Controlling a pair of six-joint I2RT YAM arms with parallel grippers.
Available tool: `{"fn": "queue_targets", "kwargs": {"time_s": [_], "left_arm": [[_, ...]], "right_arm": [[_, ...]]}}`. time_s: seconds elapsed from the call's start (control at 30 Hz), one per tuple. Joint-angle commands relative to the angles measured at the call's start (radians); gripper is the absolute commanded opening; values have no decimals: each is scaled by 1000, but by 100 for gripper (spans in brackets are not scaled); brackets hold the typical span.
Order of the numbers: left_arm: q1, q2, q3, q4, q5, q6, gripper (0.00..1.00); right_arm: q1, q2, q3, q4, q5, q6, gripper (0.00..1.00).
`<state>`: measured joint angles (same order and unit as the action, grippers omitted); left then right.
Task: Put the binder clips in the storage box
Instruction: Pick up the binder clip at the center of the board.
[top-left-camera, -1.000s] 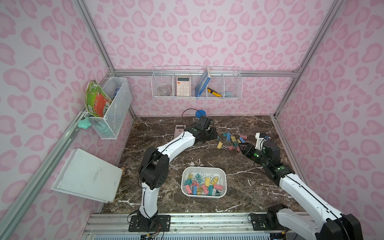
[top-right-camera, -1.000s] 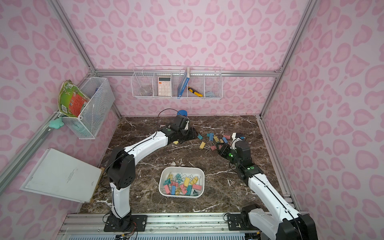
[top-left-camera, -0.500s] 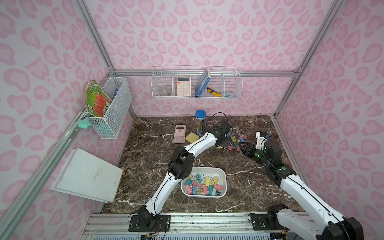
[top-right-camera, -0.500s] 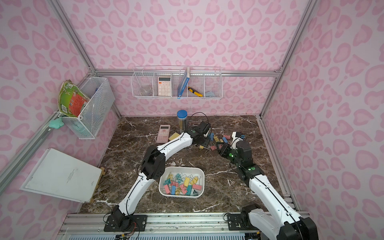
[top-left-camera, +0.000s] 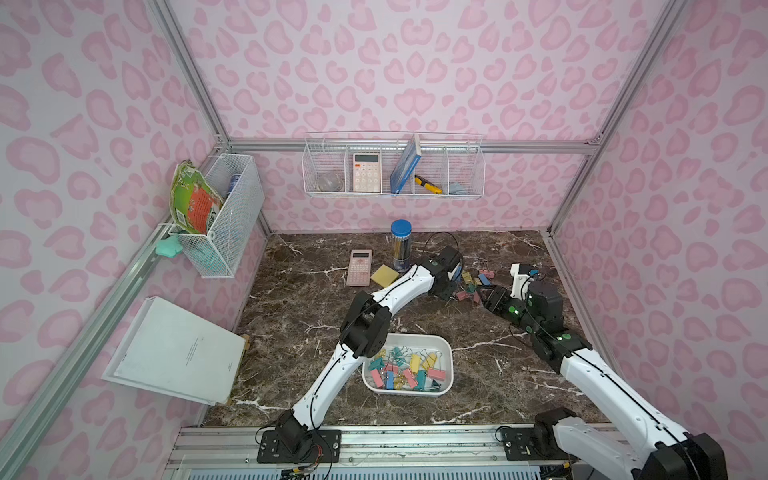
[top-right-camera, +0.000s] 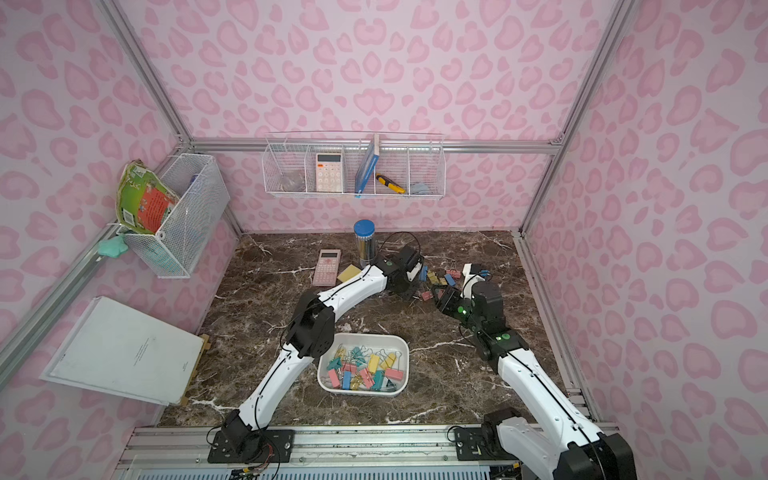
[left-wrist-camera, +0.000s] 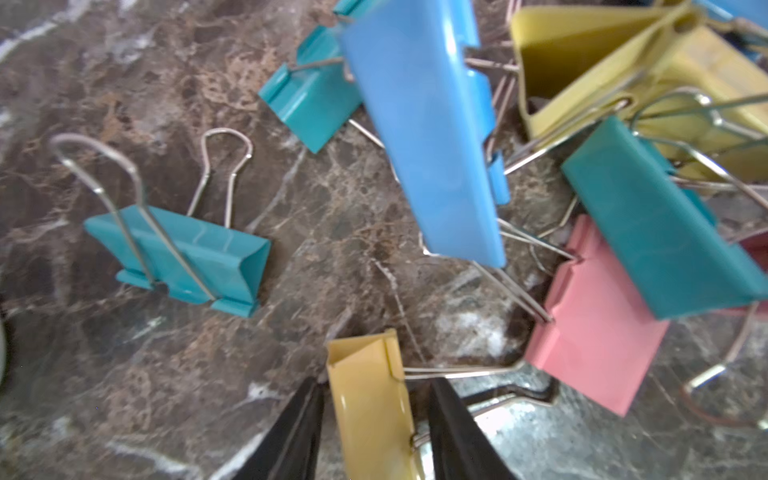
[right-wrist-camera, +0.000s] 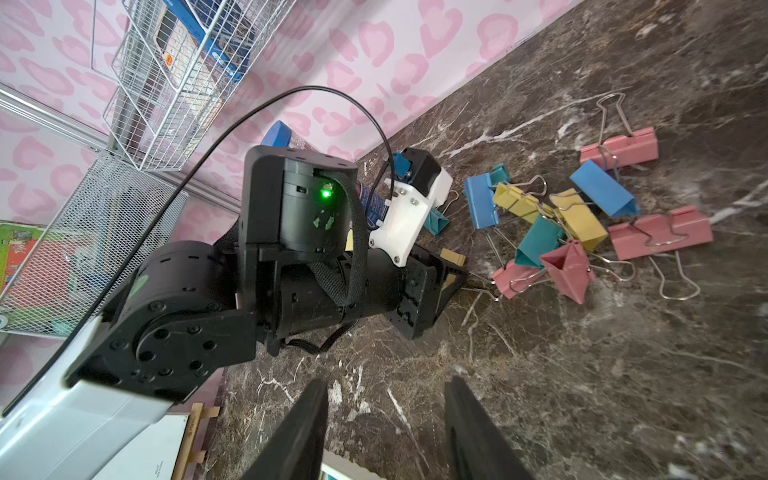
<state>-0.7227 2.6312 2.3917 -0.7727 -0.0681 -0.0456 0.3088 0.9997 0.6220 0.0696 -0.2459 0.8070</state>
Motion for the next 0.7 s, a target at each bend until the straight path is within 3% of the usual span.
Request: {"fn": "queue_targets", "kwargs": {"time_s": [0.0,0.37,0.53,0.67], "left_arm": [[0,39,12,-108,15,20,41],[-7,35,14,-191,-17,-98,26],[-11,-101,-7,-174,45,-170,25],[-11,-251,-125,-70,112,-226,25]], "right_arm": [[3,-2,10,21,-3,-2,49],[4,-15,15,13,22,7,49],[-3,-30,28,-7,25,13,50],[-14,-54,14,-7,25,31,50]]}}
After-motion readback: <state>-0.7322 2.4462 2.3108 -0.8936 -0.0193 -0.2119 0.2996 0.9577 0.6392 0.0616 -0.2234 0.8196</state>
